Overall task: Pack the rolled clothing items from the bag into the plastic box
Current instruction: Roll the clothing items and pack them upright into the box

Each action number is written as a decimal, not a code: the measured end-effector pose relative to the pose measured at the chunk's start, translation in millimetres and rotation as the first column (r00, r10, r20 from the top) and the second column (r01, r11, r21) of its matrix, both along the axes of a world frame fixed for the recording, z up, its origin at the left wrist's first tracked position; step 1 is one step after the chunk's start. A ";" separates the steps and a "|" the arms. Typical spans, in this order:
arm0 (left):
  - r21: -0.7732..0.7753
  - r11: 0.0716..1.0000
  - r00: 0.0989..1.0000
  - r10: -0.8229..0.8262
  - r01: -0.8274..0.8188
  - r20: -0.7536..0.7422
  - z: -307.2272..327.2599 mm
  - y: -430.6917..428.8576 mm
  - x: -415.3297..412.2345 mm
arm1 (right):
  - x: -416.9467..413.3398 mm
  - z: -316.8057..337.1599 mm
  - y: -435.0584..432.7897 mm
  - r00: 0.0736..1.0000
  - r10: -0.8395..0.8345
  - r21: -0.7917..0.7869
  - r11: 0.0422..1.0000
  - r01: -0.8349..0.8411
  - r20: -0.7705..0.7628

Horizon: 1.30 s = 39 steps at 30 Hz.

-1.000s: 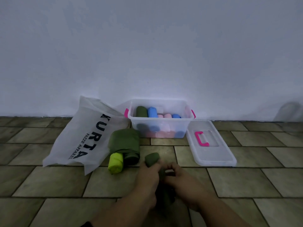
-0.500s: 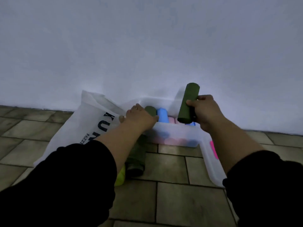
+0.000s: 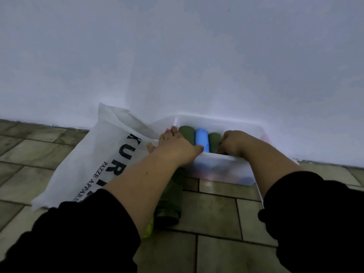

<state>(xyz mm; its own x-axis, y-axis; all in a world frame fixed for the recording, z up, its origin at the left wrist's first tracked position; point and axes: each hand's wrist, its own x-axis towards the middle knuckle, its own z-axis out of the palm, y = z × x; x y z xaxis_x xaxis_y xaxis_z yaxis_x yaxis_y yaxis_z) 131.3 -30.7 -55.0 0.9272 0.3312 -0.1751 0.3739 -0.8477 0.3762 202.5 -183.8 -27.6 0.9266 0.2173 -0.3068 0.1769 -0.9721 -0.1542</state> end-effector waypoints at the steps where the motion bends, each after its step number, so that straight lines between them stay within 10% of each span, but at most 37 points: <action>1: 0.004 1.000 1.000 0.002 -0.002 0.000 0.7 -0.4 -0.6 | 0.4 0.0 1.1 1.000 0.013 -0.026 1.000 -0.013 0.000; 10: -0.090 0.995 1.000 0.030 -0.031 -0.008 10.9 -6.0 -6.1 | 4.5 -8.0 4.2 0.999 -0.005 -0.108 0.994 0.011 0.052; 12: -0.167 0.986 1.000 0.021 -0.021 -0.001 17.7 -5.5 -9.3 | -3.7 -9.8 -0.3 0.949 -0.113 0.184 0.981 0.060 0.295; 16: -0.398 0.917 0.975 0.092 -0.005 0.200 30.6 11.7 -31.7 | -69.5 -25.4 7.6 0.712 -0.412 0.726 0.658 -0.198 0.568; 21: -0.512 0.859 0.913 0.195 0.016 0.357 28.5 24.0 -82.9 | -148.6 -96.7 50.6 0.984 -0.176 0.639 0.756 0.146 -0.018; 28: -0.595 0.803 0.960 0.163 0.004 0.227 25.1 3.0 -135.0 | -159.0 -90.3 41.3 0.962 -0.249 0.529 0.805 0.268 -0.109; 33: -0.933 0.291 0.977 0.035 -0.212 -0.211 -3.4 -42.4 -178.6 | -184.0 -76.1 -22.3 0.966 -0.120 0.306 0.933 0.188 -0.228; 39: -0.897 -0.216 0.912 0.061 -0.386 -0.407 -28.1 -77.7 -183.7 | -222.5 -79.4 -45.9 0.966 -0.239 0.527 0.811 0.254 -0.098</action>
<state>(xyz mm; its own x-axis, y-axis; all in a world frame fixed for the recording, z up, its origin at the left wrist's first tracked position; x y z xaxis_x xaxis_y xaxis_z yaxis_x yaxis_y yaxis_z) -52.4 -108.4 -83.1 0.7423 -0.1859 -0.6437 0.6144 0.5722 0.5432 -20.0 -229.7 -107.0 0.9646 0.1191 -0.2352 -0.0685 -0.7483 -0.6598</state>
